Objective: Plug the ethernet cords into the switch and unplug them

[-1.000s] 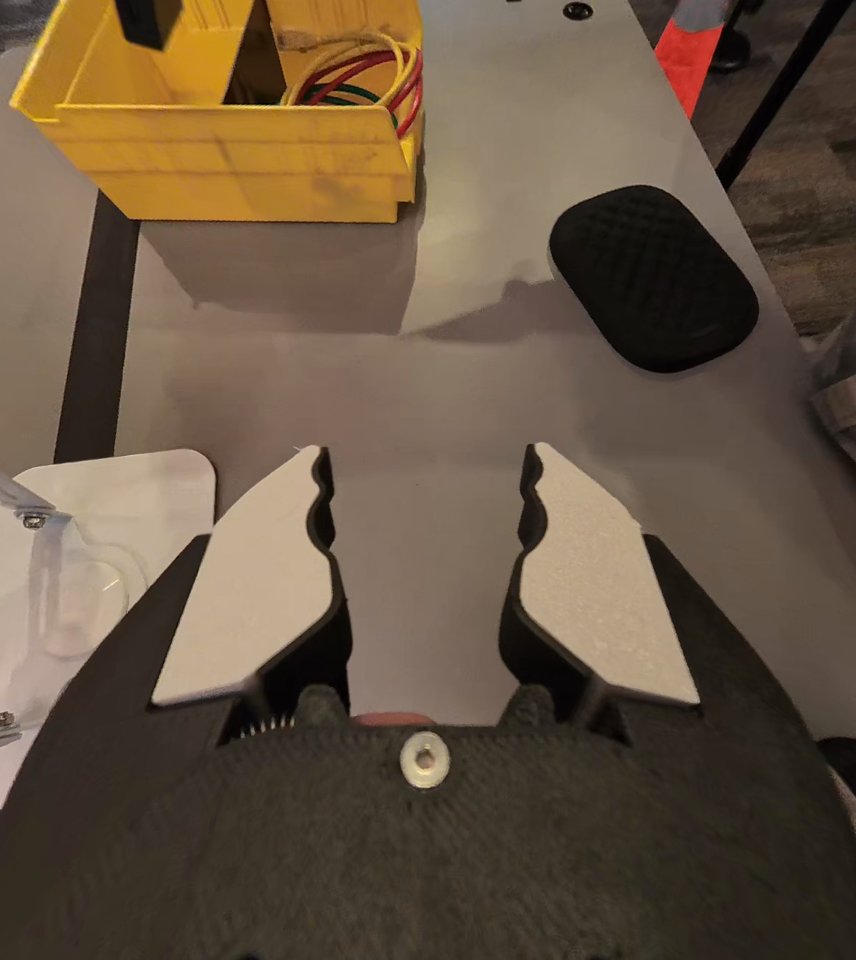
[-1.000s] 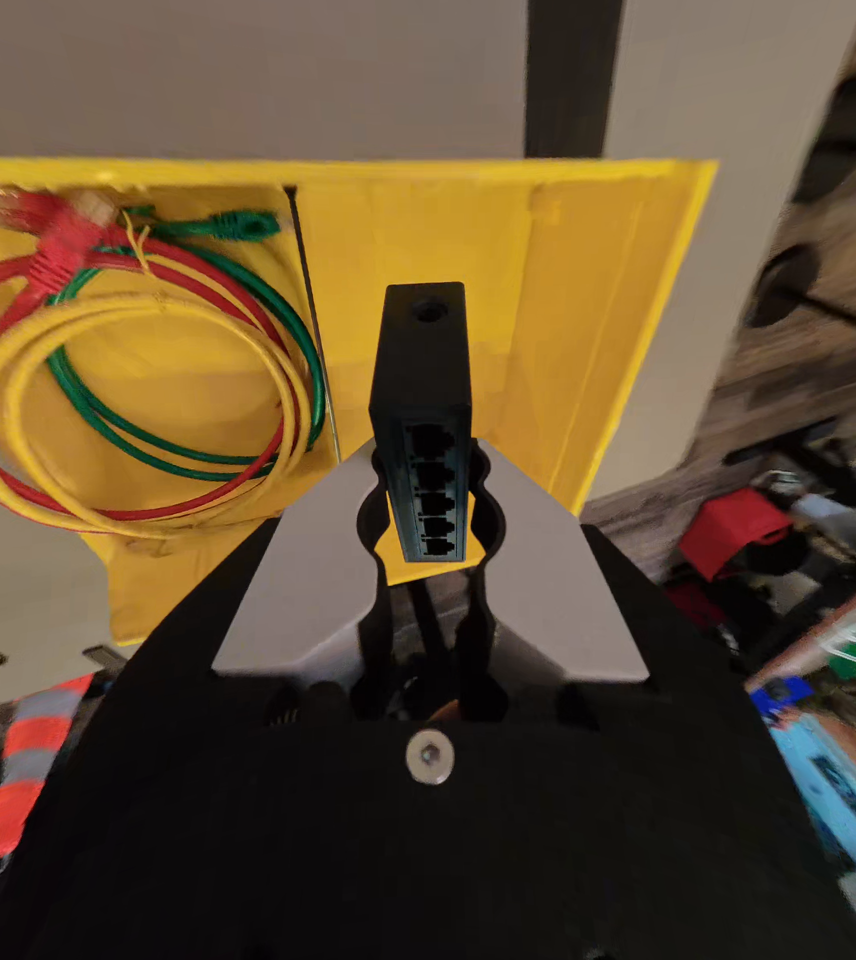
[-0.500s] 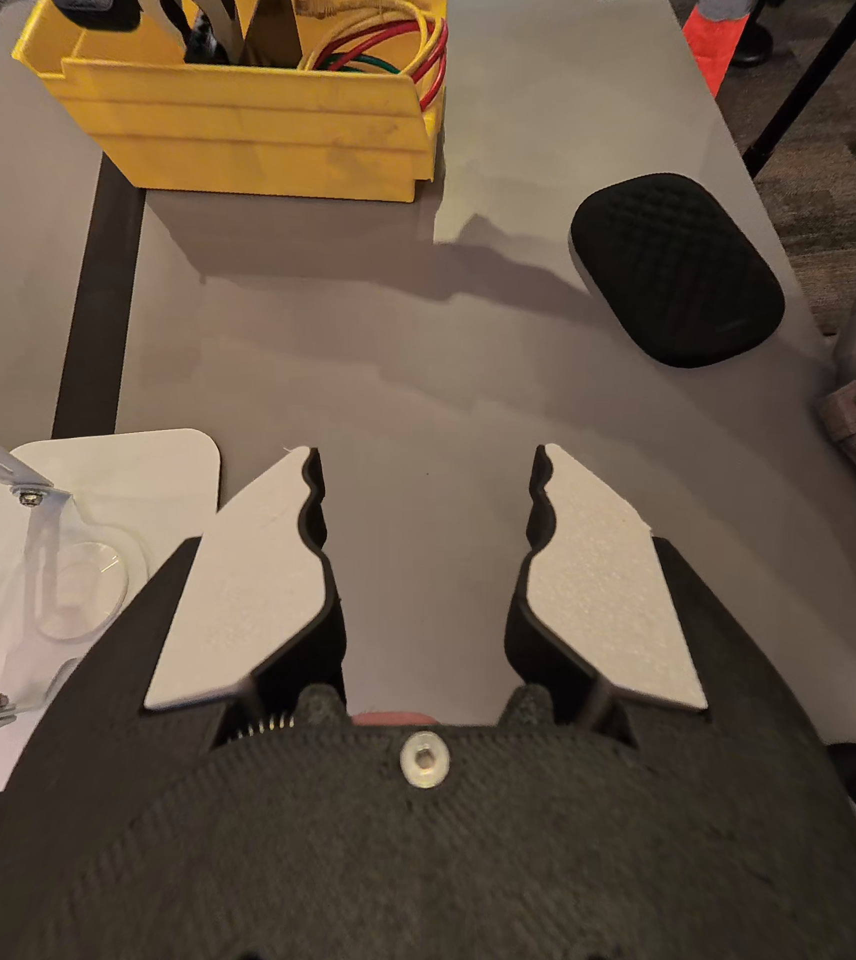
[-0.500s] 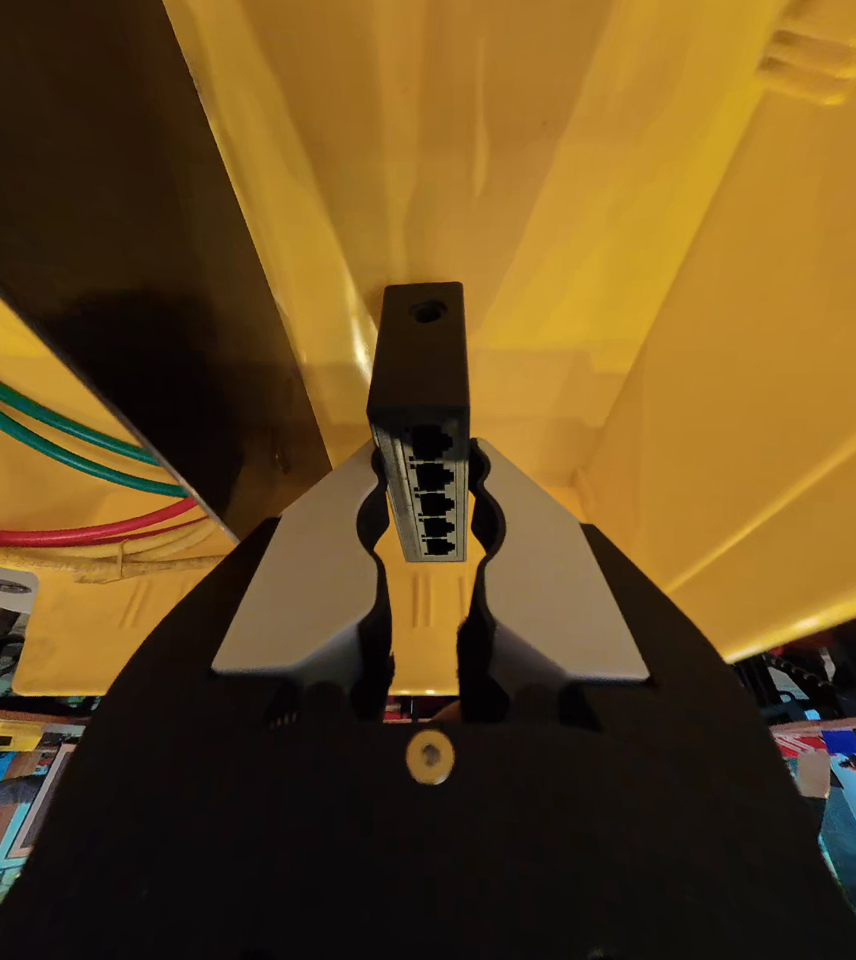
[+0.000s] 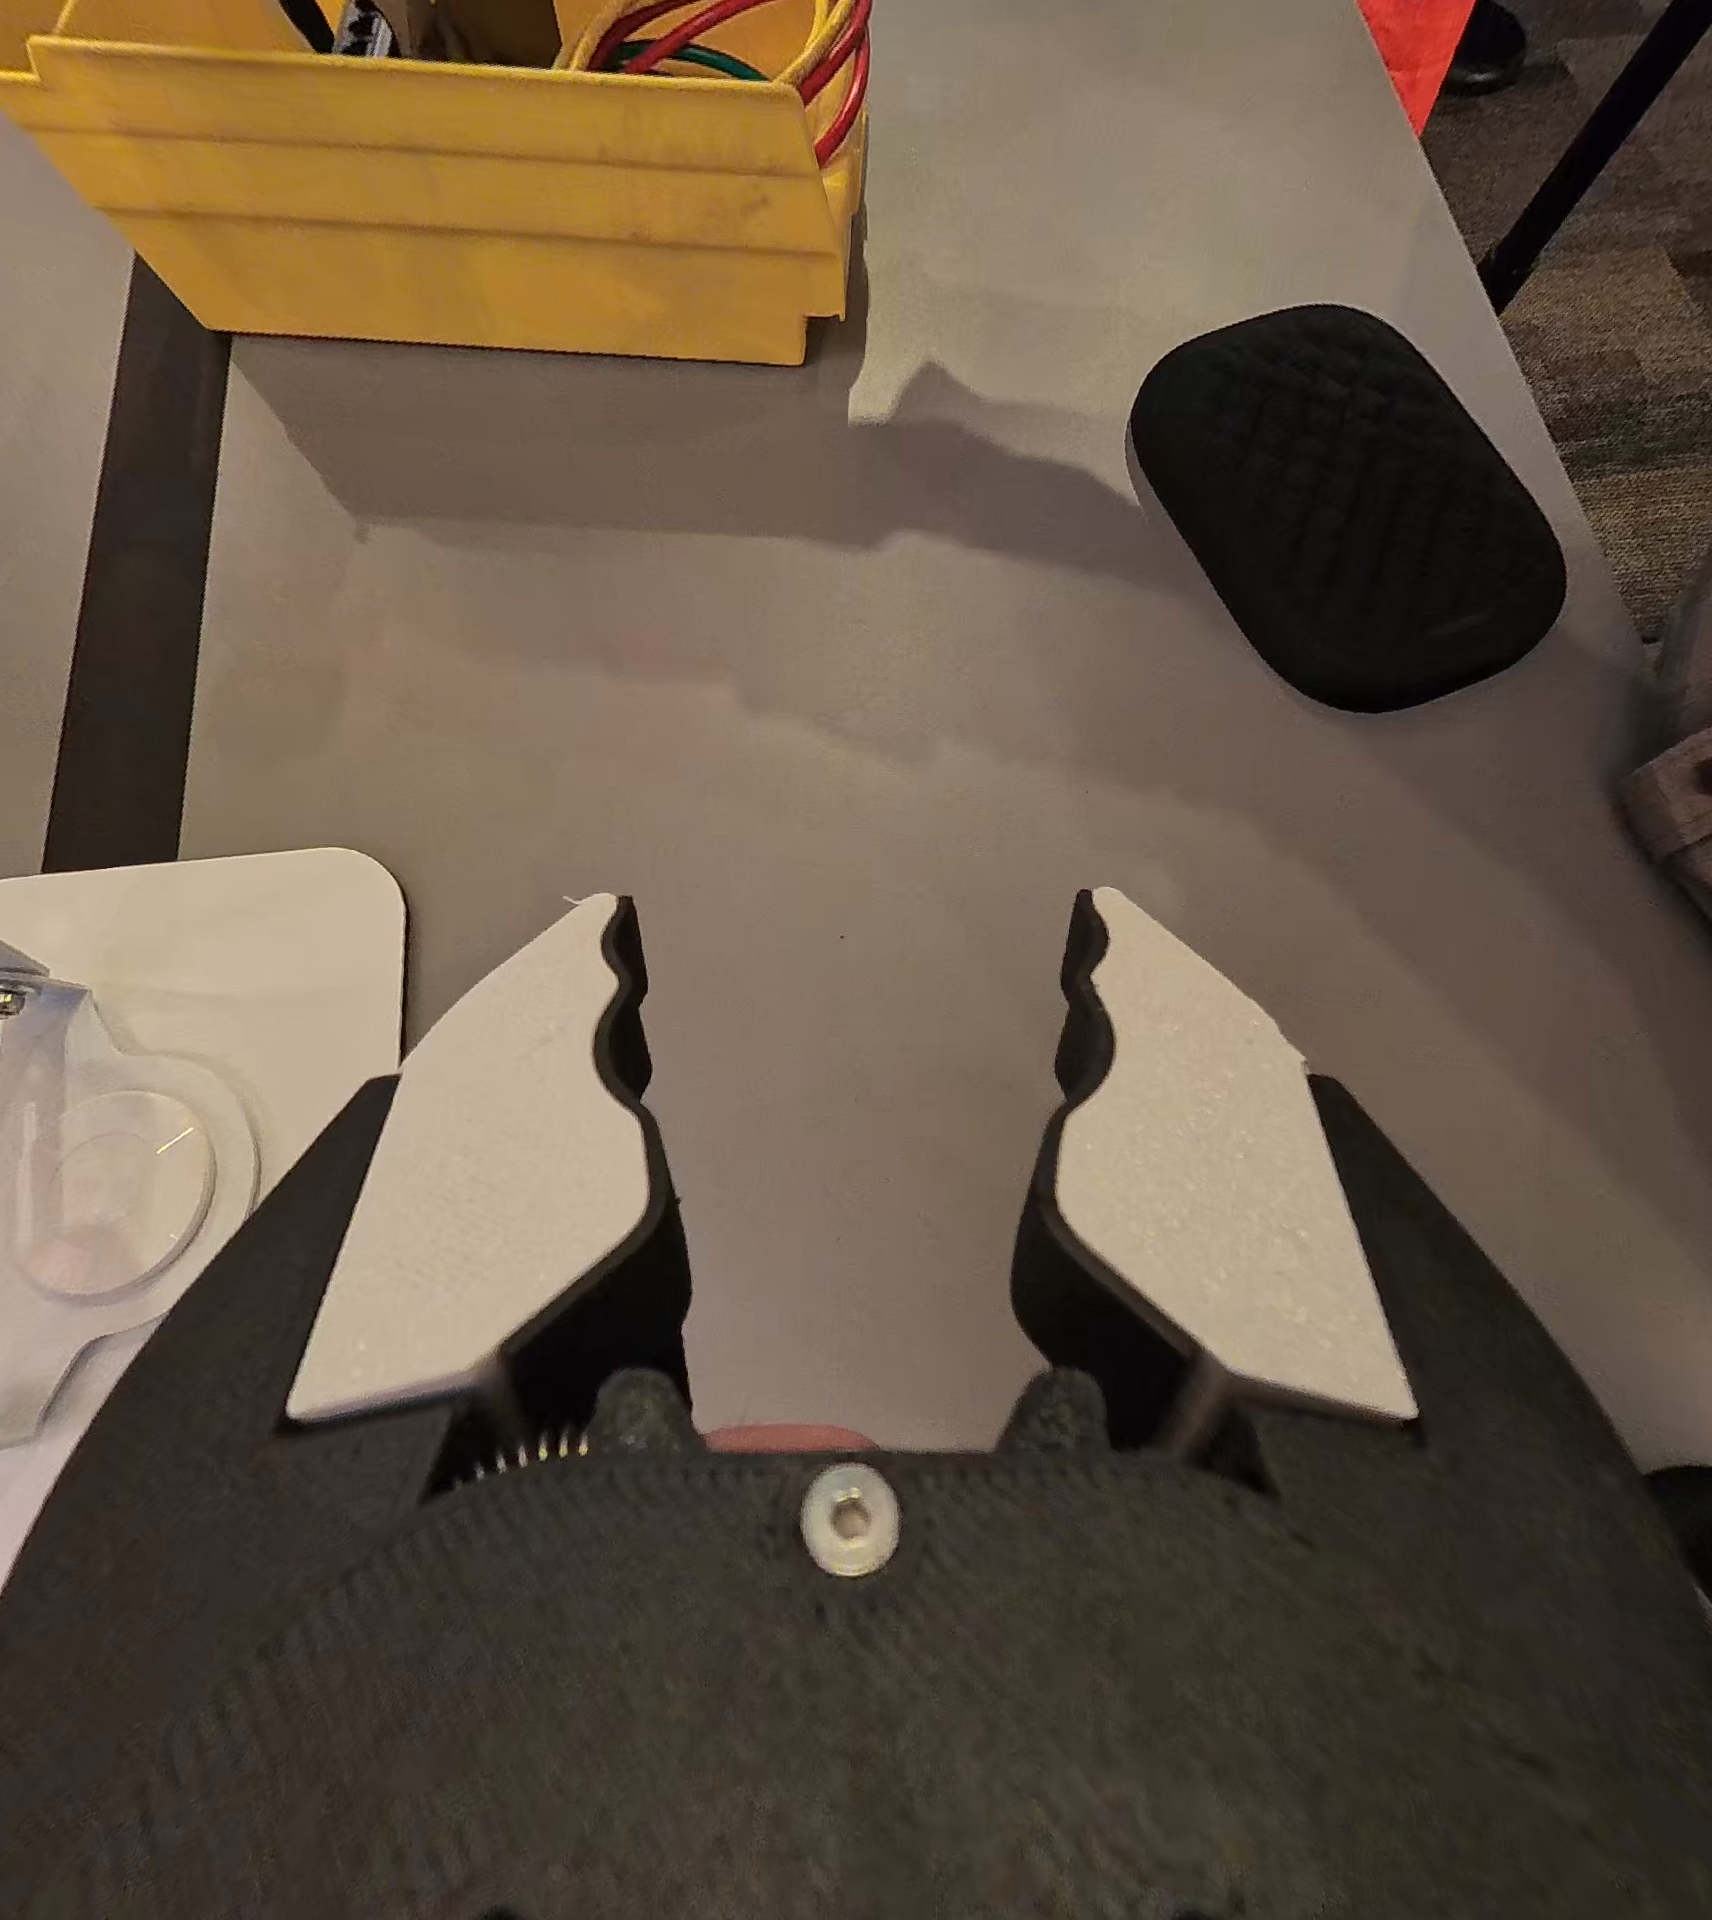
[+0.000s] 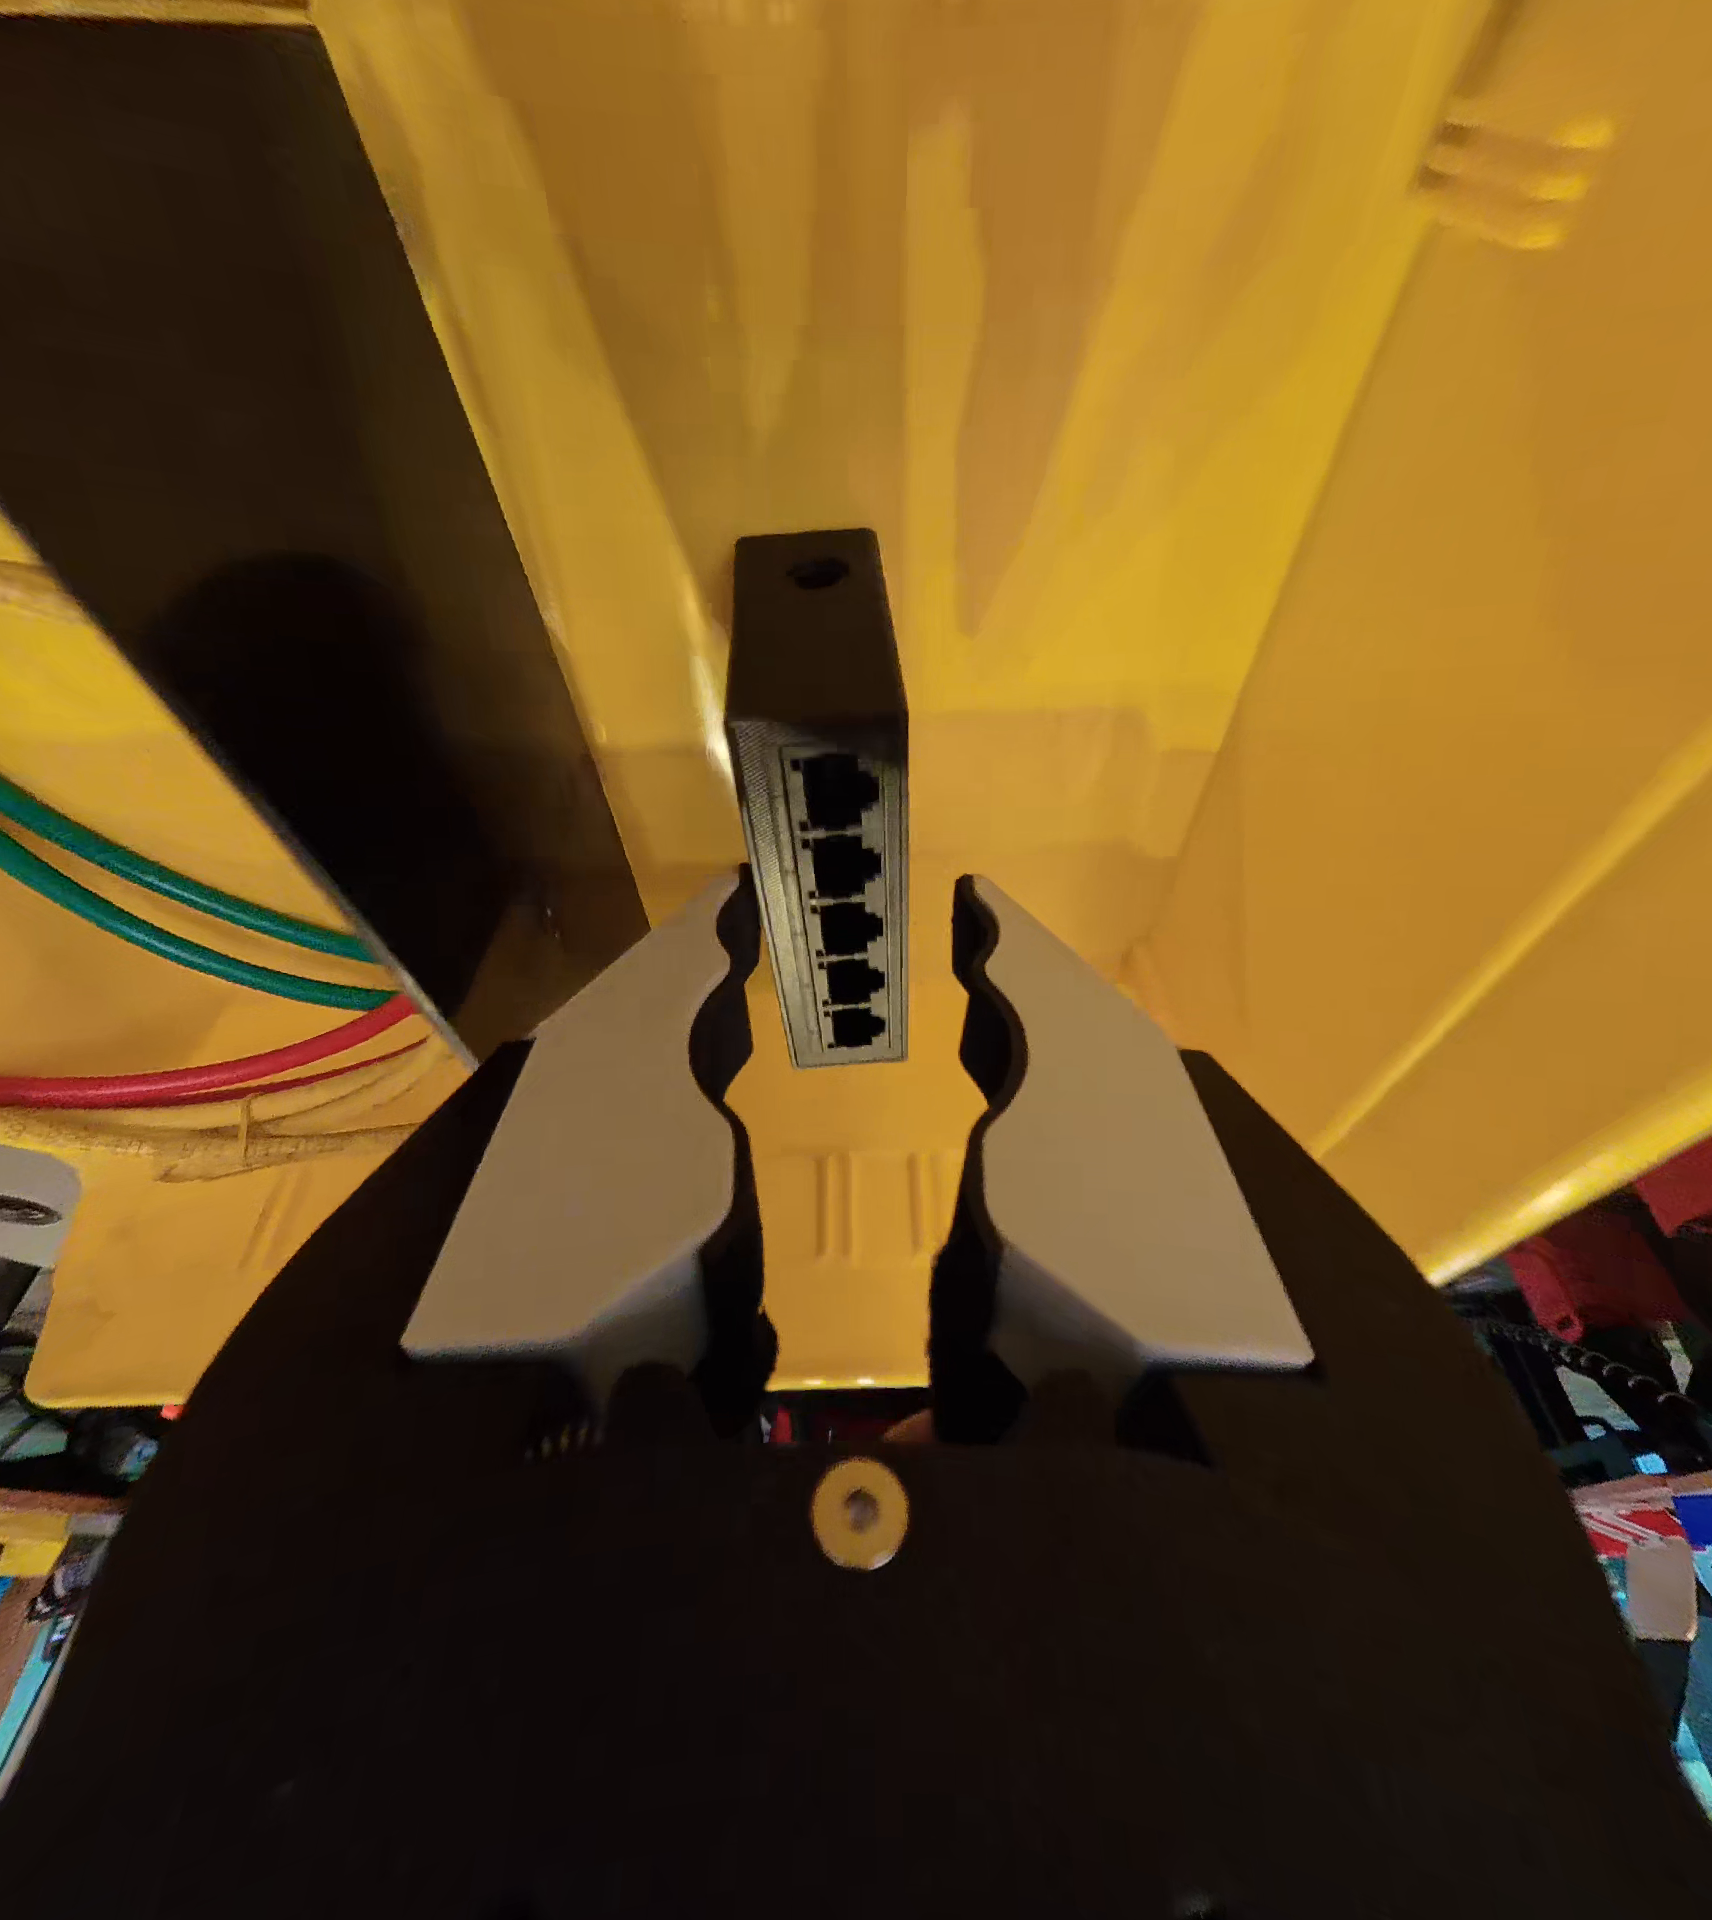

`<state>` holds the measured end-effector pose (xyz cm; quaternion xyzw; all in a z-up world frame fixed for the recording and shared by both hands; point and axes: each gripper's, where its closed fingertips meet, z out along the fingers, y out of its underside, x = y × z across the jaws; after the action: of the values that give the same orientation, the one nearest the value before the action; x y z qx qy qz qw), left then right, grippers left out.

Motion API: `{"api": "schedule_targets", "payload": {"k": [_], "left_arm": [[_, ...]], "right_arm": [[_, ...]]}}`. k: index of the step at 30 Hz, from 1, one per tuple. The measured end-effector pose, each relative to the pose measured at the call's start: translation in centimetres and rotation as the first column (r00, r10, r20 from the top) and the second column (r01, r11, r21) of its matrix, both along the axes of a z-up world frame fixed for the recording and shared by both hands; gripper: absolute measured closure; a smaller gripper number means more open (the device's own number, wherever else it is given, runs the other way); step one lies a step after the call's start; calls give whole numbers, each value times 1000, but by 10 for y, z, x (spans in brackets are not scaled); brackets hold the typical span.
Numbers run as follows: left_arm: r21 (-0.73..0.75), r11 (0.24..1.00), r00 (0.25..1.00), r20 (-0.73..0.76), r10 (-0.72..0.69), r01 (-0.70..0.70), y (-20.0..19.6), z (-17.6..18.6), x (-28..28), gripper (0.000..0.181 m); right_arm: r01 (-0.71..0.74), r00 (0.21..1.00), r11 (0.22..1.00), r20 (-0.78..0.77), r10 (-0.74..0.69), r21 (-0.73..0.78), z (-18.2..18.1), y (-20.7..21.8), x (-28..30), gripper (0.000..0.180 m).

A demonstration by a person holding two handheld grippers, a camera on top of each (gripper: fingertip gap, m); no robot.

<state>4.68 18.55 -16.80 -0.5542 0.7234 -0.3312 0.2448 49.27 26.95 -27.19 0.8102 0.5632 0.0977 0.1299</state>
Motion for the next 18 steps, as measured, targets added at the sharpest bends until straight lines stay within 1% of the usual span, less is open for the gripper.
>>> {"api": "schedule_targets", "payload": {"k": [1,3,7,9,14,16,18], "left_arm": [[1,1000,1000,1,-1,1,0,0,0,104],[2,1000,1000,-1,-2,2,0,0,0,104],[2,1000,1000,-5,-2,2,0,-1,0,104],[0,1000,1000,-3,-4,4,-1,-1,0,104],[-10,1000,1000,-15,-11,11,-2,-5,1,104],[-16,1000,1000,-24,-13,13,-2,-7,1,104],[-22,1000,999,-31,-15,15,-2,-10,1,104]], "right_arm": [[-3,1000,1000,-11,3,9,3,1,-2,148],[-9,1000,1000,-28,10,18,7,1,-5,156],[-13,1000,999,-22,13,32,7,5,-4,156],[-13,1000,1000,-28,14,11,7,5,-6,156],[62,994,981,-77,-77,-182,9,-12,-14,157],[77,990,972,-98,-101,-224,9,-10,-17,157],[85,991,968,-82,-107,-234,8,-4,-15,156]]}}
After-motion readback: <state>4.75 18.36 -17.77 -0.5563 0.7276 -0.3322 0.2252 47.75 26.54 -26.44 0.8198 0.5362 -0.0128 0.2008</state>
